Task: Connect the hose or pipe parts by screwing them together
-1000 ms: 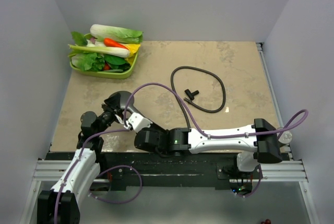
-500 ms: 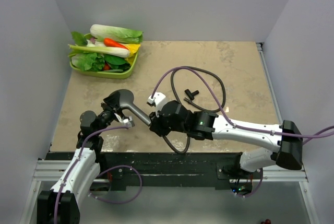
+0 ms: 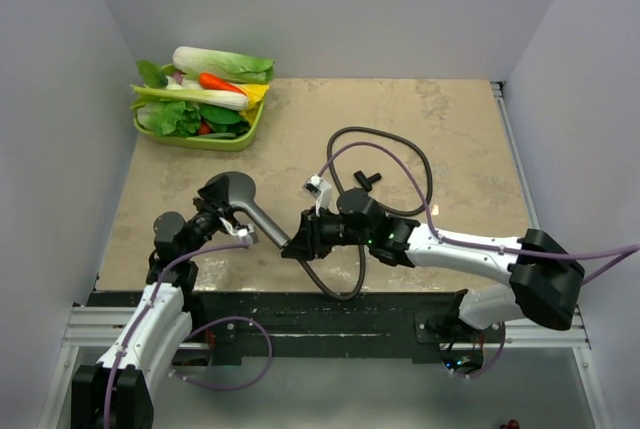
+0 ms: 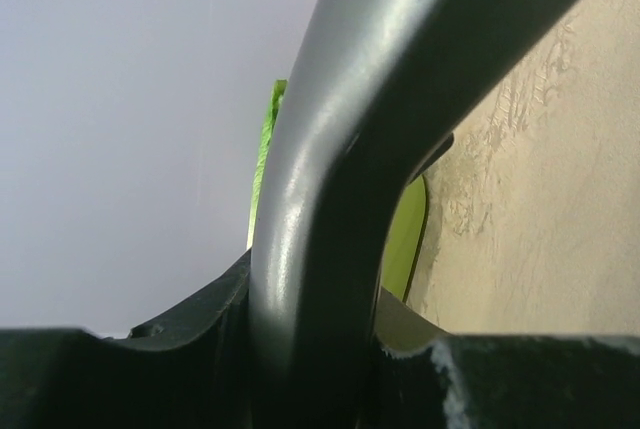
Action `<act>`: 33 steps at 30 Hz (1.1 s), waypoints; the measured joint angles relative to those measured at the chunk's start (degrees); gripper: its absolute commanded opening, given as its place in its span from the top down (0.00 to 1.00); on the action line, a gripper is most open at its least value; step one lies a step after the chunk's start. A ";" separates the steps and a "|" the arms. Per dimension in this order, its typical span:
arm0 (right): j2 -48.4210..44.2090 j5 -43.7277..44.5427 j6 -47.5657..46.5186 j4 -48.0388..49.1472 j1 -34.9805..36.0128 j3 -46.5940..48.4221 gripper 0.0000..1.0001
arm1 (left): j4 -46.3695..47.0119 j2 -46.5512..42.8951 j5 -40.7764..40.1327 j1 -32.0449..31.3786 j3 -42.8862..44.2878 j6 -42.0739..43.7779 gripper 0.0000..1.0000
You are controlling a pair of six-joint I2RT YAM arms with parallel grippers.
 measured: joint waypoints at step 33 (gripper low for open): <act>1.33 1.22 -6.86 -11.08 -4.02 14.21 0.17 | -0.15 -1.38 0.96 -0.04 -0.02 -0.57 1.00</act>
